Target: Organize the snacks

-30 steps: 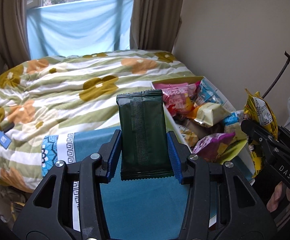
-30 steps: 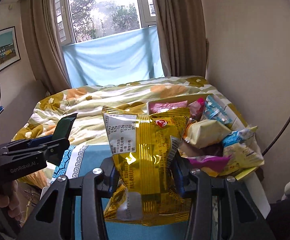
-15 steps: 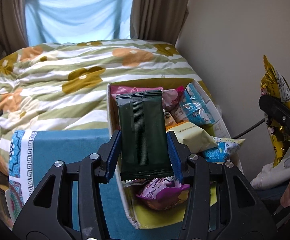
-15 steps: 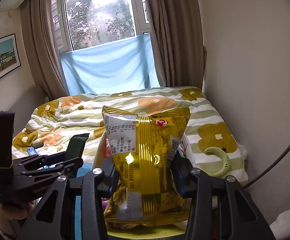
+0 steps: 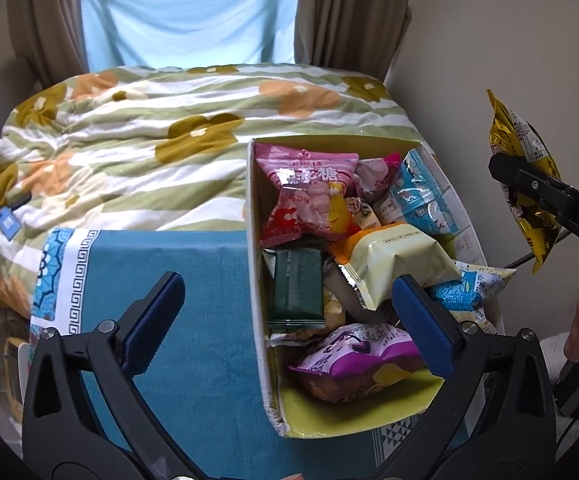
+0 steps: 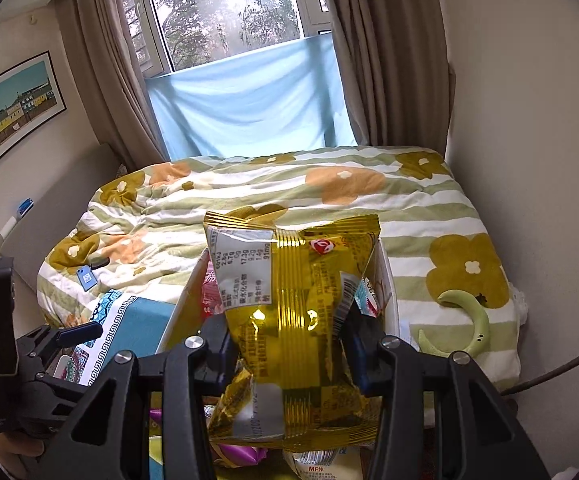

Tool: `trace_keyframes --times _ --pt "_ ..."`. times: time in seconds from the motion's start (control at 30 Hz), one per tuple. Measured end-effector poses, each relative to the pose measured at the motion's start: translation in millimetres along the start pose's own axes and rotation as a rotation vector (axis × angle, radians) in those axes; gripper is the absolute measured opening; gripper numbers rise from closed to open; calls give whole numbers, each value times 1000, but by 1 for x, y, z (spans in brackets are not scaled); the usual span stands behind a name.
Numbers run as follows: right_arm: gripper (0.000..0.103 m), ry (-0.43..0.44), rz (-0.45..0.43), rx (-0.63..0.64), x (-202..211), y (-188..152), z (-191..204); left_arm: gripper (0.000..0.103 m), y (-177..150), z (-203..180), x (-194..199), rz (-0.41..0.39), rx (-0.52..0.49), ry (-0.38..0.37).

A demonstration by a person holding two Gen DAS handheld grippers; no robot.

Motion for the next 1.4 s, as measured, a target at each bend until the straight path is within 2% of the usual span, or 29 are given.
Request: trace_keyframes --times 0.2,0.4,0.47,0.5,0.53,0.63,0.77,0.97,1.23,1.4 --pt "41 21 43 51 -18 25 3 102 13 13 17 -45 43 36" --pt "44 57 127 68 -59 28 9 102 6 28 16 -26 101 78" --pt "60 49 154 71 -70 23 8 102 1 30 14 -17 115 80" --pt "81 44 156 68 -73 22 8 102 -1 31 13 -17 116 85" --pt "93 38 152 61 -73 21 6 102 -4 31 13 -14 115 93" --pt "94 8 122 49 -66 17 3 102 -12 32 15 -12 122 97" --pt "94 -8 110 28 -49 7 0 102 -18 35 27 -28 137 74" --pt "94 -48 46 8 -8 5 6 102 -17 40 68 -91 91 60" --pt "94 -97 -103 -25 88 -7 44 102 -30 52 164 -223 -17 65" --pt "94 -146 -161 -6 146 -31 84 102 -52 62 222 -298 -60 73"
Point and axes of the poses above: each gripper's, at about its wrist camera, not at the fingertips, and x roughly against the way its jaws point, z to its left, y to its top, the point moved 7 cm from there along -x, roughly the way its jaws point, and after that the axes turned 7 degrees about -y, right-handed, at the moved point
